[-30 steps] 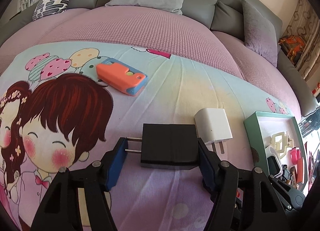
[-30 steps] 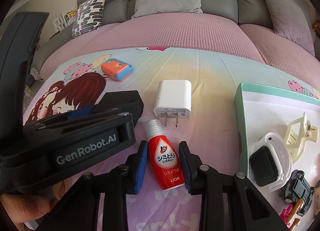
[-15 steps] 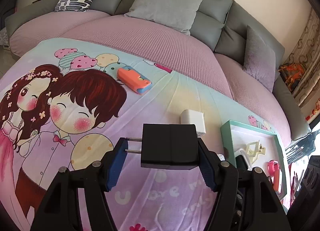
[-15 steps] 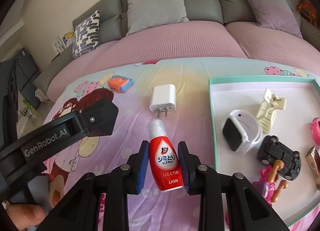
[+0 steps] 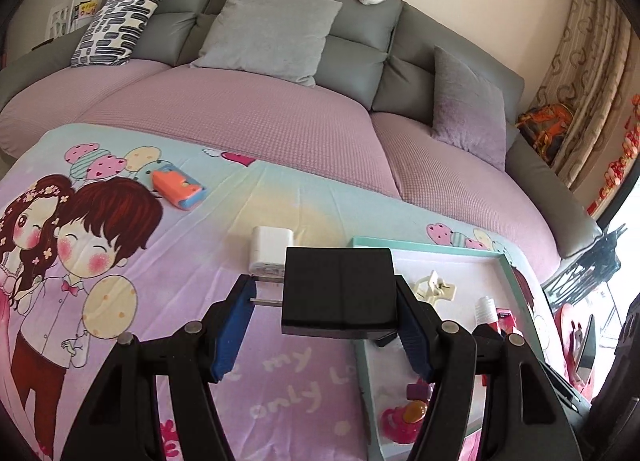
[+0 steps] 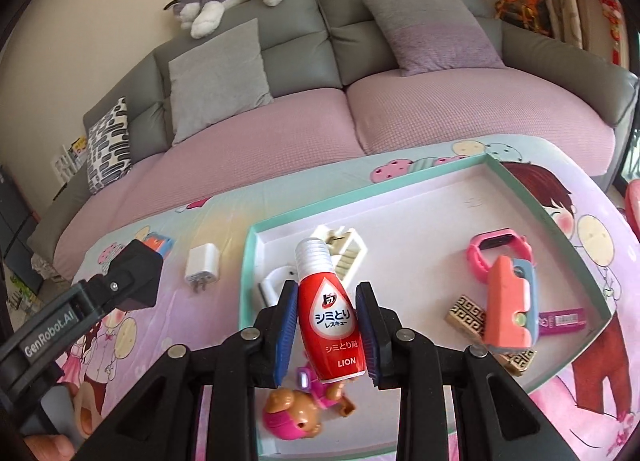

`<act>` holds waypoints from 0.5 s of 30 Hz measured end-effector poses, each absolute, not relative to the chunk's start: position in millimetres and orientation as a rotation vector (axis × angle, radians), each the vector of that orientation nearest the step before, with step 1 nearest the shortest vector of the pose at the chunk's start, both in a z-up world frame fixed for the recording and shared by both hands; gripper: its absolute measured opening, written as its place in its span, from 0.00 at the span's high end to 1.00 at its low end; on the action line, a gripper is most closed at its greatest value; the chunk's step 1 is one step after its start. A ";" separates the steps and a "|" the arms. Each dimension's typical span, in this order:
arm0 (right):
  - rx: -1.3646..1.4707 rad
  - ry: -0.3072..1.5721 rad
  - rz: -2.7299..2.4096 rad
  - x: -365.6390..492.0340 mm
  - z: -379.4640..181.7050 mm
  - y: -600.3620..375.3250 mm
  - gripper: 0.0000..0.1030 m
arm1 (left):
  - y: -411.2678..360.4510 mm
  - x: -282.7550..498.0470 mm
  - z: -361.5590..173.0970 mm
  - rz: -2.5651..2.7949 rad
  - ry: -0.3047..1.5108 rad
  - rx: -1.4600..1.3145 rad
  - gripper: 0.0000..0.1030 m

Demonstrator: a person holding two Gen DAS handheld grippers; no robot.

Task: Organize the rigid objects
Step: 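Carry the black charger and red bottle over the tray and release them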

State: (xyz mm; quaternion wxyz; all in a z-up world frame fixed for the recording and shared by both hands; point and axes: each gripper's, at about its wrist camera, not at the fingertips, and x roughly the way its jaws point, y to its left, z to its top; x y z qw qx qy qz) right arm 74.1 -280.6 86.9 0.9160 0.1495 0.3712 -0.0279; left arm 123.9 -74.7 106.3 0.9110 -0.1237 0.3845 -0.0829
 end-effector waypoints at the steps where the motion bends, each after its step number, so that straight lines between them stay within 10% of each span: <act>1: 0.316 0.770 -0.078 74.1 85.0 -287.2 0.70 | -83.2 123.9 104.3 -0.184 0.803 -0.241 0.33; 15: 0.341 0.774 -0.210 68.1 78.1 -332.4 0.70 | -152.5 124.8 84.3 -0.344 0.878 -0.150 0.33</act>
